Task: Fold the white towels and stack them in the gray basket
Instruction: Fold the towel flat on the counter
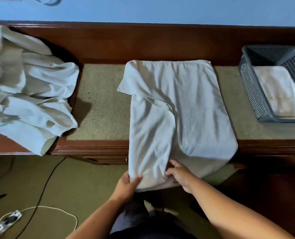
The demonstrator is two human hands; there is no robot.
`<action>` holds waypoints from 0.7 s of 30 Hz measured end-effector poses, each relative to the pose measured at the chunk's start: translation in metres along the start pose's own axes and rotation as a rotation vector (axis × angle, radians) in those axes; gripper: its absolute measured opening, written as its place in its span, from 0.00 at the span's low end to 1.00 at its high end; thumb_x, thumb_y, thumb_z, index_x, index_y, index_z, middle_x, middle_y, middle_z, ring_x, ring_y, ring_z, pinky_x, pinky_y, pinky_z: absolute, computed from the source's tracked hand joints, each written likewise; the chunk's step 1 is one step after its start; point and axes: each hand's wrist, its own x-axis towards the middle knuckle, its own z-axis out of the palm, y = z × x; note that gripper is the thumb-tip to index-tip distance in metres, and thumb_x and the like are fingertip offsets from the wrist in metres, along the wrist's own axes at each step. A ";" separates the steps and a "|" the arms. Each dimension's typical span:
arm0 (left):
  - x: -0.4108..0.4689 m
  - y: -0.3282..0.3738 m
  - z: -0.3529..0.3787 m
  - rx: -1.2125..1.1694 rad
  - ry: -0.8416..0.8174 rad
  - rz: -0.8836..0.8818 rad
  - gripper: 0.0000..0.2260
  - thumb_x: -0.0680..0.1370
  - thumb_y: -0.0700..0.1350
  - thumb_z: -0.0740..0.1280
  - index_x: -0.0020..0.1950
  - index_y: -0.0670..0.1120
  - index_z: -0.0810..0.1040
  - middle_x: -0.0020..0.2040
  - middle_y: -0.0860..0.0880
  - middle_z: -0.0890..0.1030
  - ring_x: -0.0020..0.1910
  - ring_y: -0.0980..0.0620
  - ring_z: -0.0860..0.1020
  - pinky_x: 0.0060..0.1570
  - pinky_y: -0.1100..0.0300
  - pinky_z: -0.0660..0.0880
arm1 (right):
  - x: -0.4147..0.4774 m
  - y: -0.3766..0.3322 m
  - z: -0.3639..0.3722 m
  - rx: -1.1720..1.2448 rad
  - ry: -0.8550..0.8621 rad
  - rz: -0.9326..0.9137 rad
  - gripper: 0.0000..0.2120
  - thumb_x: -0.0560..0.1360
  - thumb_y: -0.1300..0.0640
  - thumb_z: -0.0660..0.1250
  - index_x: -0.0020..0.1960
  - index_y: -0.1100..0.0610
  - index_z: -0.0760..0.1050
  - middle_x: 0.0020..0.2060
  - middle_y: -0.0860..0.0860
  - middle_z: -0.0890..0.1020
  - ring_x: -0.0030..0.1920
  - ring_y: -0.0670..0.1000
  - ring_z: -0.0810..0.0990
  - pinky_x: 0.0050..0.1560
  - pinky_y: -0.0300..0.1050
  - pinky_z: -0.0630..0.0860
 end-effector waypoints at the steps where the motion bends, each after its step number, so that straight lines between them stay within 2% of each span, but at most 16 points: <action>1: -0.004 0.001 0.002 -0.012 0.005 -0.007 0.26 0.70 0.53 0.76 0.64 0.45 0.77 0.56 0.42 0.85 0.55 0.40 0.84 0.56 0.41 0.80 | -0.001 -0.001 -0.002 -0.017 0.026 -0.005 0.30 0.74 0.65 0.64 0.72 0.44 0.67 0.58 0.48 0.79 0.52 0.49 0.78 0.43 0.42 0.73; 3: -0.008 0.002 0.006 -0.050 0.028 -0.031 0.23 0.71 0.51 0.74 0.62 0.43 0.77 0.55 0.40 0.85 0.49 0.41 0.83 0.45 0.48 0.81 | -0.001 -0.004 -0.005 -0.050 0.052 -0.016 0.33 0.75 0.65 0.61 0.78 0.47 0.61 0.60 0.48 0.77 0.54 0.50 0.76 0.44 0.44 0.73; 6: -0.011 -0.003 0.007 -0.054 0.068 -0.063 0.13 0.79 0.45 0.71 0.60 0.42 0.76 0.55 0.36 0.82 0.45 0.41 0.80 0.37 0.53 0.78 | -0.003 -0.008 0.000 -0.082 0.031 -0.001 0.27 0.79 0.60 0.61 0.77 0.48 0.62 0.51 0.45 0.76 0.47 0.49 0.75 0.38 0.43 0.70; 9: -0.015 -0.008 0.006 -0.053 0.093 -0.061 0.07 0.83 0.41 0.65 0.60 0.41 0.75 0.53 0.38 0.81 0.46 0.41 0.78 0.37 0.54 0.77 | -0.002 -0.008 0.010 -0.096 0.023 -0.009 0.16 0.80 0.57 0.61 0.67 0.51 0.73 0.48 0.50 0.79 0.40 0.48 0.73 0.33 0.41 0.67; 12: -0.019 -0.009 0.006 -0.065 0.111 -0.056 0.06 0.84 0.40 0.62 0.60 0.40 0.74 0.50 0.37 0.80 0.46 0.39 0.76 0.37 0.54 0.77 | -0.002 -0.003 0.016 -0.082 0.000 0.001 0.10 0.80 0.56 0.60 0.56 0.48 0.78 0.41 0.50 0.78 0.35 0.48 0.70 0.31 0.40 0.63; 15: -0.022 -0.008 0.006 -0.069 0.115 -0.071 0.06 0.84 0.40 0.62 0.60 0.40 0.74 0.50 0.37 0.80 0.41 0.41 0.77 0.40 0.52 0.77 | -0.007 0.000 0.018 -0.092 -0.103 0.017 0.11 0.80 0.56 0.62 0.60 0.47 0.75 0.45 0.47 0.79 0.42 0.47 0.75 0.34 0.40 0.67; 18: -0.024 -0.005 0.009 -0.072 0.119 -0.070 0.05 0.84 0.39 0.62 0.59 0.40 0.74 0.45 0.41 0.79 0.33 0.50 0.76 0.39 0.53 0.76 | -0.009 0.000 0.016 -0.032 -0.107 0.026 0.09 0.80 0.55 0.63 0.58 0.47 0.76 0.50 0.48 0.81 0.47 0.47 0.76 0.37 0.40 0.69; 20: -0.025 -0.003 0.010 -0.075 0.115 -0.074 0.05 0.84 0.39 0.61 0.58 0.40 0.74 0.43 0.42 0.78 0.32 0.51 0.75 0.37 0.54 0.76 | -0.008 0.004 0.014 0.004 -0.108 0.018 0.08 0.80 0.55 0.64 0.57 0.47 0.75 0.55 0.50 0.81 0.50 0.49 0.76 0.41 0.41 0.70; 21: -0.026 -0.003 0.011 -0.077 0.112 -0.079 0.05 0.84 0.39 0.61 0.58 0.40 0.74 0.43 0.43 0.78 0.32 0.51 0.75 0.36 0.55 0.76 | -0.008 0.006 0.013 0.015 -0.112 0.003 0.10 0.80 0.56 0.64 0.60 0.47 0.73 0.58 0.50 0.80 0.53 0.49 0.75 0.45 0.42 0.71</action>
